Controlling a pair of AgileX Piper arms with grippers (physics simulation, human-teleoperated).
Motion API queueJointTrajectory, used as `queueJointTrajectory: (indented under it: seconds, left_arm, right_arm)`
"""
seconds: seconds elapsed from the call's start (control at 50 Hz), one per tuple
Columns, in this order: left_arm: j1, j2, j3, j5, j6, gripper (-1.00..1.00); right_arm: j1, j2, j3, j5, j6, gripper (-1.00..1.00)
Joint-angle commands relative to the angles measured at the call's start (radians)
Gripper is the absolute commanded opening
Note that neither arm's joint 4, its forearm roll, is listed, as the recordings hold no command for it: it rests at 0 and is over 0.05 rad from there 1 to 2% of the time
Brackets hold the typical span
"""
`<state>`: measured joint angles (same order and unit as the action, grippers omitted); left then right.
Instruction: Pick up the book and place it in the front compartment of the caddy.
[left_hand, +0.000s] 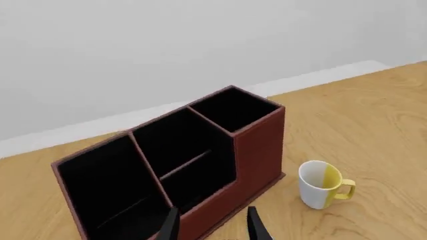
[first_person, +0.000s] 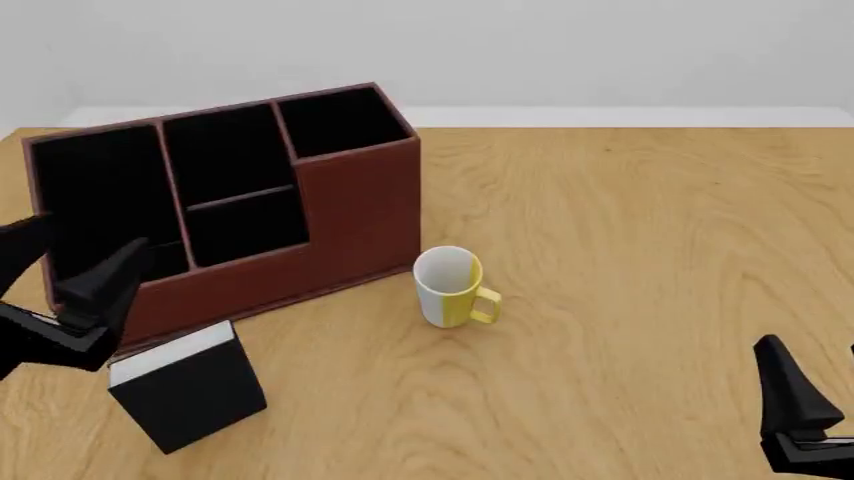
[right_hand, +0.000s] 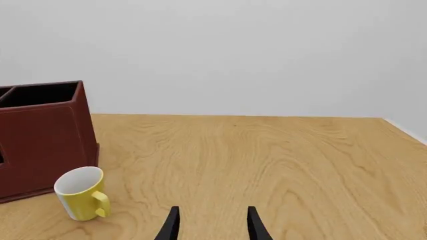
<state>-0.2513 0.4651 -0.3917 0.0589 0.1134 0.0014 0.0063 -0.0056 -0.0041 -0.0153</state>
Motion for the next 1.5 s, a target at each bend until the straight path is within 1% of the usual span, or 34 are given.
queueJointTrajectory:
  seconds: [0.02,0.04,0.1,0.16,0.18,0.22,0.32,0.36,0.38,0.4,0.42,0.44,0.46,0.5,0.52,0.56,0.58,0.62,0.66,0.74,0.76,0.84,0.9,0.92,1.02,1.14,1.18,1.22,1.26,1.34,1.38,1.42,1.46,1.5]
  left_arm:
    - [-0.18,0.145,-0.227,0.218,0.048,1.0]
    - [-0.178,0.169,-0.24,0.24,0.063,1.0]
    - [-0.253,0.203,-0.302,0.325,0.026,1.0]
    - [-0.26,0.233,-0.333,0.362,0.056,1.0]
    - [-0.254,0.231,-0.339,0.369,0.086,1.0]
    - [-0.262,0.24,-0.359,0.396,0.072,1.0]
    - [-0.277,0.228,-0.406,0.496,0.125,1.0]
    - [-0.255,0.25,-0.41,0.533,0.124,1.0]
    - [-0.25,0.258,-0.401,0.542,0.156,1.0]
    - [-0.269,0.261,-0.388,0.55,0.191,1.0]
    - [-0.275,0.26,-0.39,0.561,0.192,1.0]
    - [-0.27,0.279,-0.378,0.578,0.222,1.0]
    - [-0.287,0.284,-0.38,0.585,0.216,1.0]
    - [-0.281,0.295,-0.385,0.608,0.227,1.0]
    - [-0.291,0.298,-0.395,0.619,0.211,1.0]
    - [-0.312,0.304,-0.391,0.639,0.227,1.0]
    - [-0.316,0.293,-0.381,0.641,0.265,1.0]
    - [-0.334,0.313,-0.379,0.659,0.248,1.0]
    - [-0.351,0.315,-0.37,0.665,0.262,1.0]
    - [-0.333,0.317,-0.339,0.677,0.304,1.0]
    - [-0.351,0.325,-0.34,0.687,0.295,1.0]
    - [-0.355,0.32,-0.34,0.71,0.308,1.0]
    - [-0.377,0.341,-0.338,0.729,0.278,1.0]
    - [-0.361,0.33,-0.322,0.725,0.314,1.0]
    - [-0.345,0.326,-0.302,0.729,0.33,1.0]
    - [-0.301,0.311,-0.265,0.726,0.394,1.0]
    - [-0.274,0.297,-0.244,0.722,0.436,1.0]
    - [-0.262,0.295,-0.232,0.72,0.453,1.0]
    - [-0.208,0.275,-0.2,0.704,0.52,1.0]
    - [-0.172,0.274,-0.191,0.696,0.541,1.0]
    - [-0.132,0.261,-0.169,0.692,0.584,1.0]
    - [-0.132,0.258,-0.168,0.696,0.581,1.0]
    - [-0.11,0.244,-0.154,0.693,0.61,1.0]
    - [-0.099,0.243,-0.15,0.69,0.619,1.0]
  right_arm:
    - [0.0,0.0,0.0,-0.001,-0.003,1.0]
    - [0.0,0.0,-0.001,0.0,-0.002,1.0]
    - [0.0,0.0,-0.002,0.001,-0.002,1.0]
    - [0.0,0.004,0.001,-0.004,0.002,1.0]
    - [0.0,0.004,0.001,-0.006,0.001,1.0]
    - [0.0,0.003,0.0,-0.003,-0.002,1.0]
    - [0.0,0.006,0.001,-0.008,-0.001,1.0]
    - [0.0,0.007,0.001,-0.008,0.001,1.0]
    - [0.0,0.007,0.001,-0.008,-0.001,1.0]
    - [0.0,0.007,0.001,-0.009,-0.001,1.0]
    - [0.0,0.009,0.001,-0.01,0.001,1.0]
    - [0.0,0.008,0.0,-0.008,0.002,1.0]
    - [0.0,0.008,0.001,-0.009,0.001,1.0]
    - [0.0,0.006,0.001,-0.007,-0.001,1.0]
    - [0.0,0.007,0.0,-0.007,0.001,1.0]
    - [0.0,0.007,0.001,-0.008,0.0,1.0]
    - [0.0,0.005,0.001,-0.006,-0.001,1.0]
    - [0.0,0.005,0.001,-0.006,0.002,1.0]
    - [0.0,0.003,0.0,-0.003,0.0,1.0]
    - [0.0,0.003,0.0,-0.003,0.001,1.0]
    - [0.0,0.002,0.0,-0.003,-0.001,1.0]
    - [0.0,0.002,-0.001,-0.001,0.0,1.0]
    - [0.0,0.002,-0.002,0.0,0.001,1.0]
    - [0.0,0.003,-0.002,-0.001,0.001,1.0]
    - [0.0,0.007,0.001,-0.008,0.001,1.0]
    - [0.0,0.005,0.0,-0.006,-0.001,1.0]
    - [0.0,0.006,0.0,-0.006,0.001,1.0]
    - [0.0,0.007,0.0,-0.008,0.0,1.0]
    - [0.0,0.006,-0.001,-0.005,0.0,1.0]
    - [0.0,0.004,-0.002,-0.003,0.0,1.0]
    - [0.0,0.006,-0.001,-0.005,0.001,1.0]
    - [0.0,0.007,-0.001,-0.007,-0.001,1.0]
    - [0.0,0.008,-0.001,-0.007,0.001,1.0]
    - [0.0,0.008,-0.001,-0.008,0.0,1.0]
